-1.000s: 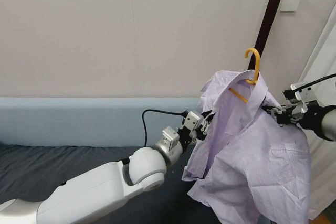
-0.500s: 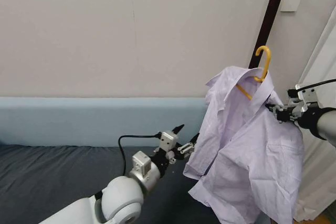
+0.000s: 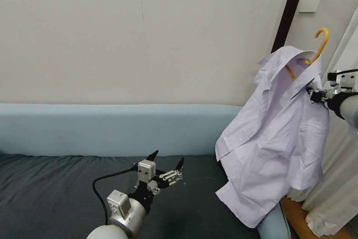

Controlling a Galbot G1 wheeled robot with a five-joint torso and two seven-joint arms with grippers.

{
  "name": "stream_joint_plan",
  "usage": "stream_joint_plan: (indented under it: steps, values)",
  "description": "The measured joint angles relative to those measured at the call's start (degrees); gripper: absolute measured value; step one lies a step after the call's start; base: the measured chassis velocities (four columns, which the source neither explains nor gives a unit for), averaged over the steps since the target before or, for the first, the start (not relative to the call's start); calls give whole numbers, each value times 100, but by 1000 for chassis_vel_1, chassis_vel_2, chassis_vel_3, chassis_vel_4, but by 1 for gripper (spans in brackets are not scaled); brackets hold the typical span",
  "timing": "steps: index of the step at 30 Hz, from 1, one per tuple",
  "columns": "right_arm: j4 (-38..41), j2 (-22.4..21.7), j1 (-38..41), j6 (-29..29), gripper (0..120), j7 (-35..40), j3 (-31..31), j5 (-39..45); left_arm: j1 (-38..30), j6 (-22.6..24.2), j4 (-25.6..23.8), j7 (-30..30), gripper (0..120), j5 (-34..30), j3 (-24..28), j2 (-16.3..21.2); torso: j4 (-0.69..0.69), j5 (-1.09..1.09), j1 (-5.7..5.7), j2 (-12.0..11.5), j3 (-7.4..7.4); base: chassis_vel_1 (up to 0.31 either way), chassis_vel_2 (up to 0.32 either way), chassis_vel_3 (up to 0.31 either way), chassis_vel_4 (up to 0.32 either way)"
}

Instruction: Pick up the clothes from the sofa and hang them on the clothes hanger.

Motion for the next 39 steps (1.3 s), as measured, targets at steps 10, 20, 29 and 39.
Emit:
stream_joint_plan:
  steps: [10,20,29,39]
  values:
    - [-1308,140,1754,-123,4,173,-1390,-628,365,-130,96,3,100,330,6,-327,-4,-1,0,1,-1,0,0,0,0]
    - [-4049,1483,4296,-21,4,-983,-3575,-3070,483,-183,-1,0,100,383,-97,-328,-1,0,1,0,1,0,0,0,0]
    - [-5200,2112,5636,59,4,-1021,-4485,-3036,681,-314,-127,5,100,535,-189,-248,-1,-3,1,0,0,0,0,0,0]
    - [-6304,2897,6571,-36,4,-713,-4938,-2158,678,-238,-519,-20,100,221,-438,194,-1,-3,1,0,-1,0,0,0,0]
